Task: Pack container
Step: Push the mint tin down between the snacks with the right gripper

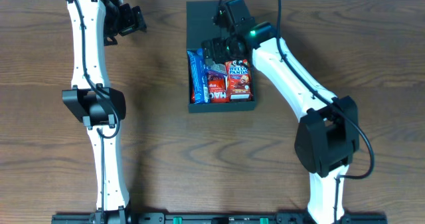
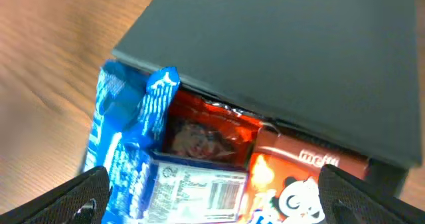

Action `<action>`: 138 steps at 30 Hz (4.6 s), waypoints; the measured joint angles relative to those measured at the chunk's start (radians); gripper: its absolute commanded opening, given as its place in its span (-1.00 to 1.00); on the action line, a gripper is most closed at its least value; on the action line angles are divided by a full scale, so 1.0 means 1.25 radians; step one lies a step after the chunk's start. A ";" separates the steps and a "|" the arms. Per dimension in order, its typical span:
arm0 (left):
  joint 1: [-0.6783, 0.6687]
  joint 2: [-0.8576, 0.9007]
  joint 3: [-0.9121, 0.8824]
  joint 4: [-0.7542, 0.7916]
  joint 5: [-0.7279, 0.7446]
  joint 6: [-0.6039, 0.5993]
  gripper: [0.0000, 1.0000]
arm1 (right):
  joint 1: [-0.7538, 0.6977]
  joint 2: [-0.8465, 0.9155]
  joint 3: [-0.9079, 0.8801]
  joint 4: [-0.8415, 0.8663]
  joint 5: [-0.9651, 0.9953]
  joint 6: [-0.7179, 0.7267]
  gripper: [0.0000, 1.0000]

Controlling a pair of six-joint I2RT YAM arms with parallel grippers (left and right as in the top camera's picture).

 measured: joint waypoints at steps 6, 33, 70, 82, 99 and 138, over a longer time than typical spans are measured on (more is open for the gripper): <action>0.000 0.000 0.000 0.000 0.000 0.000 0.91 | -0.003 0.000 0.000 0.000 -0.015 -0.190 0.66; 0.000 0.000 0.000 0.000 0.000 0.000 0.91 | -0.015 0.000 -0.003 0.009 -0.175 -0.214 -0.97; 0.000 0.000 0.000 0.001 0.000 0.021 0.90 | -0.019 0.052 0.058 -0.162 -0.167 -0.402 0.60; 0.000 0.000 0.000 0.001 0.000 0.021 0.91 | -0.022 0.052 0.058 -0.111 -0.152 -0.468 0.60; 0.000 0.000 0.000 0.001 0.000 0.021 0.90 | -0.022 0.061 0.058 -0.146 -0.184 -0.535 0.62; 0.000 0.000 0.000 0.001 0.000 0.021 0.91 | -0.020 0.129 0.058 -0.054 -0.206 -0.468 -0.23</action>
